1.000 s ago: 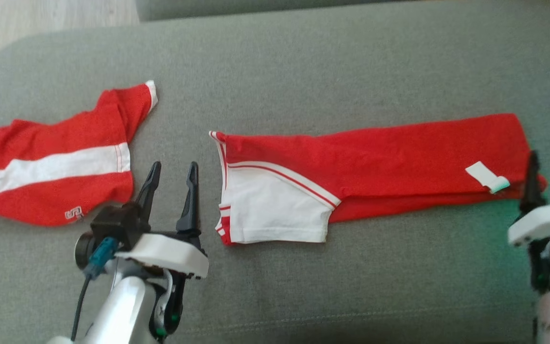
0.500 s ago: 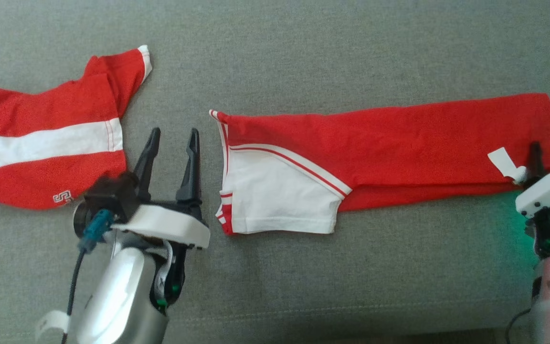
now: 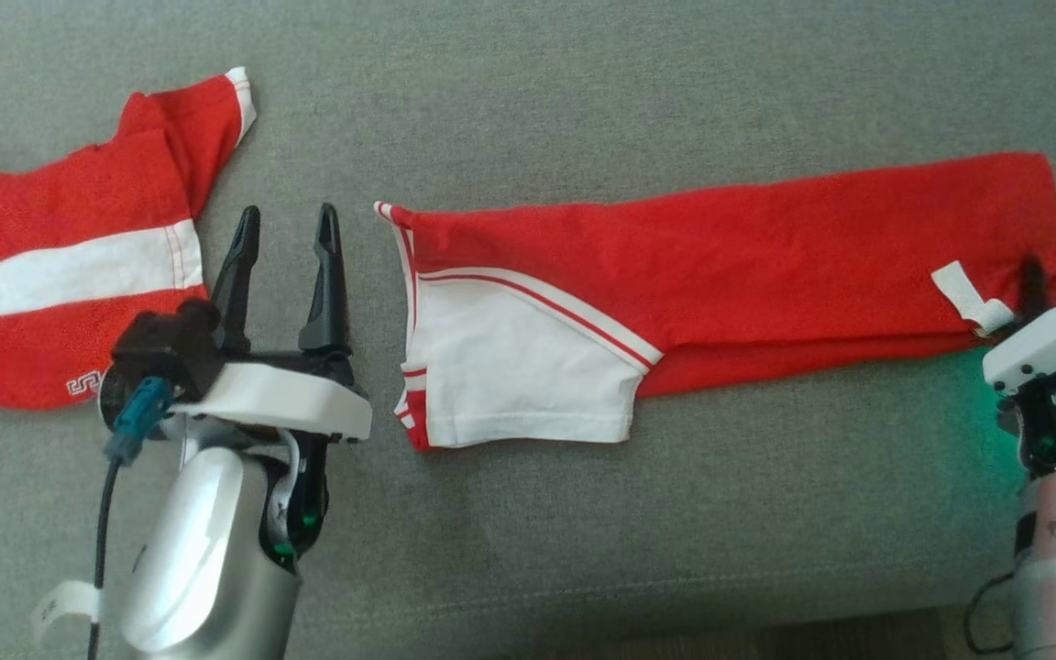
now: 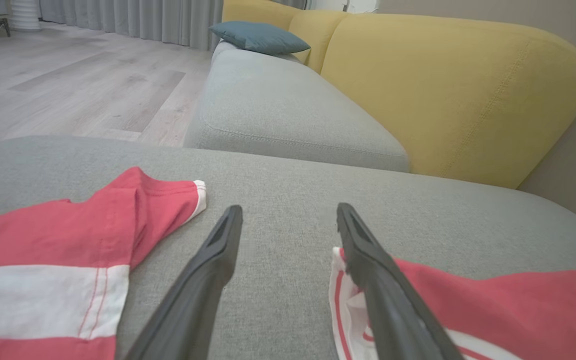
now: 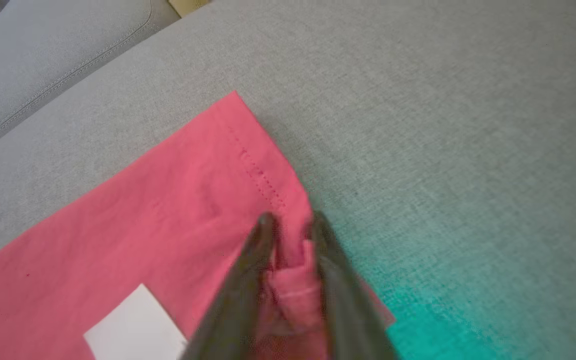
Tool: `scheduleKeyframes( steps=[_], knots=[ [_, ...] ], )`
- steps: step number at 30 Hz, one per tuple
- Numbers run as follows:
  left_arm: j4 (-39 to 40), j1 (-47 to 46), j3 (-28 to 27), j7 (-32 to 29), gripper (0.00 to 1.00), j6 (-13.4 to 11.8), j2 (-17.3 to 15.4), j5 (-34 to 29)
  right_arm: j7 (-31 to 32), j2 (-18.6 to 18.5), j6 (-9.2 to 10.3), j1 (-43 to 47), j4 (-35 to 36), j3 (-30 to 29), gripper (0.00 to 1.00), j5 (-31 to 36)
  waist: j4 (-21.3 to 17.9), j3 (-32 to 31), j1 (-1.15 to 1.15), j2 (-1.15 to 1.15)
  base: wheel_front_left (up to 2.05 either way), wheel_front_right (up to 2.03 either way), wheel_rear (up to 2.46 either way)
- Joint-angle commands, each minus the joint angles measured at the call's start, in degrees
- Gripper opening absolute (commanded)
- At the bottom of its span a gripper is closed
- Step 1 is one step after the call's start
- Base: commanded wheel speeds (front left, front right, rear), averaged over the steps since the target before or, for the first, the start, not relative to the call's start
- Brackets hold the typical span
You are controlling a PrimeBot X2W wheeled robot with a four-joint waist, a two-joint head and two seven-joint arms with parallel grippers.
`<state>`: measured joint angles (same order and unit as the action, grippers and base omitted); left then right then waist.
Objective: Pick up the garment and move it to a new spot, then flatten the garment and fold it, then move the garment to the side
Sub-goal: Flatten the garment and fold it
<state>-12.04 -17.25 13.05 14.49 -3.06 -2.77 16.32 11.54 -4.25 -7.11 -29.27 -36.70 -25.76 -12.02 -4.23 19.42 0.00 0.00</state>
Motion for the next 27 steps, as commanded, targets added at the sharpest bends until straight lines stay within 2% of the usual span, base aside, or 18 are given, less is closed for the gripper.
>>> scheduleKeyframes(
  steps=[1,4,7,11,14,17,22,27],
  knots=[
    [1.73,-2.00,-2.21,0.51,1.00,0.27,-0.42,-0.69,-0.63,-0.41,-0.37,-0.43,1.90,1.11,0.00,0.23,-0.20,-0.63,0.00,0.00,0.00,0.00,0.00],
    [1.30,-1.84,-2.45,0.51,1.00,0.56,-0.39,-0.68,-1.70,-1.76,-0.37,0.25,2.11,-0.95,0.00,1.95,-0.37,-1.87,0.00,0.00,0.00,0.00,0.00],
    [0.83,-1.39,-2.76,0.51,1.00,0.64,-0.33,-0.20,-3.29,-3.94,-0.37,1.29,1.83,-4.08,0.00,7.46,-0.32,-3.10,0.00,0.00,0.00,0.00,0.00],
    [0.81,-0.66,-3.14,0.51,1.00,0.47,-0.26,0.35,-5.43,-4.73,-0.37,0.73,2.46,-10.73,0.00,14.84,-0.16,-4.70,0.00,0.00,0.00,0.00,0.00],
    [0.79,0.05,-3.30,0.51,1.00,0.39,-0.21,0.78,-6.14,-3.36,-0.37,-0.42,2.90,-13.53,0.00,18.88,-0.03,-5.97,0.00,0.00,0.00,0.00,0.00],
    [0.69,0.93,-3.51,0.51,1.00,0.26,-0.17,1.30,-5.97,-1.65,-0.37,-1.12,3.31,-12.85,0.00,20.26,0.05,-7.51,0.00,0.00,0.00,0.00,0.00],
    [0.53,2.13,-3.61,0.51,1.00,0.23,-0.14,2.15,-5.32,-0.02,-0.37,-1.64,4.54,-9.64,0.00,18.76,0.26,-10.13,0.00,0.00,0.00,0.00,0.00],
    [0.25,4.09,-3.22,0.51,1.00,-0.15,-0.12,3.65,-2.58,1.22,-0.37,-0.81,8.36,-1.39,0.00,12.44,0.49,-14.12,0.00,0.00,0.00,0.00,0.00]
  ],
)
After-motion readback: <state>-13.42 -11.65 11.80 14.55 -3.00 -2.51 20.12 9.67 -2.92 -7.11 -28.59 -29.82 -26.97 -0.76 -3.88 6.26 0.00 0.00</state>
